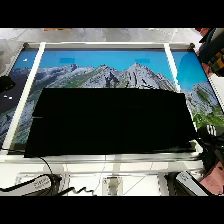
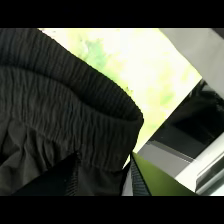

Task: Fold the clothes and pants, and hang the long-sleeved shirts on hangers.

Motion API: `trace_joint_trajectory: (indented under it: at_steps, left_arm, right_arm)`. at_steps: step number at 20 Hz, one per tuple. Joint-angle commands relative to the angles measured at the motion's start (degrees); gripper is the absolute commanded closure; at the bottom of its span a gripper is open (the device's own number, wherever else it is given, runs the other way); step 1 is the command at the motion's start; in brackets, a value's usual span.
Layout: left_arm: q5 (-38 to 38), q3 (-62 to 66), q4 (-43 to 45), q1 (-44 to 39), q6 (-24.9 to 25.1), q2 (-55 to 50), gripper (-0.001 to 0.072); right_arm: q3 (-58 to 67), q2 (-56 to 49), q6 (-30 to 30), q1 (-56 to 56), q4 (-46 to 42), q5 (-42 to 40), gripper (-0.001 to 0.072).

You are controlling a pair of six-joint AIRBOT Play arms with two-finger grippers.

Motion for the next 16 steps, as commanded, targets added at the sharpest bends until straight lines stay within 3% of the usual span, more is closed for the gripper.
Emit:
trace_joint_trajectory:
  at_steps: [1,7,10,14,15,16]
  left_arm:
    - [-6.36,0.00,0.52,0.11,-2.58,-0.04,0.0309]
    - [-13.09,0.00,0.61,0.11,-8.79,-0.04,0.0309]
    - [-18.23,0.00,5.90,0.13,-9.66,-0.07,0.0309]
    - [-23.98,0.00,16.11,0.13,-12.83,-0.07,0.0310]
    - [-24.90,0.00,17.22,0.13,-12.81,-0.07,0.0310]
    - [-25.97,0.00,18.36,0.13,-12.79,-0.07,0.0310]
  right_arm:
    - [0.00,-0.07,0.37,-0.02,0.79,-0.63,0.0380]
    - [0.00,-0.09,1.90,-0.04,-7.56,0.15,0.0405]
    - [0.00,-2.27,2.62,-0.02,-8.50,0.59,0.0402]
    - [0.00,-8.09,-11.06,-0.02,6.23,2.58,0.0413]
    - [0.02,-8.28,-13.35,-0.02,8.92,2.56,0.0527]
    - [0.09,-8.26,-14.27,-0.02,10.36,2.54,0.0593]
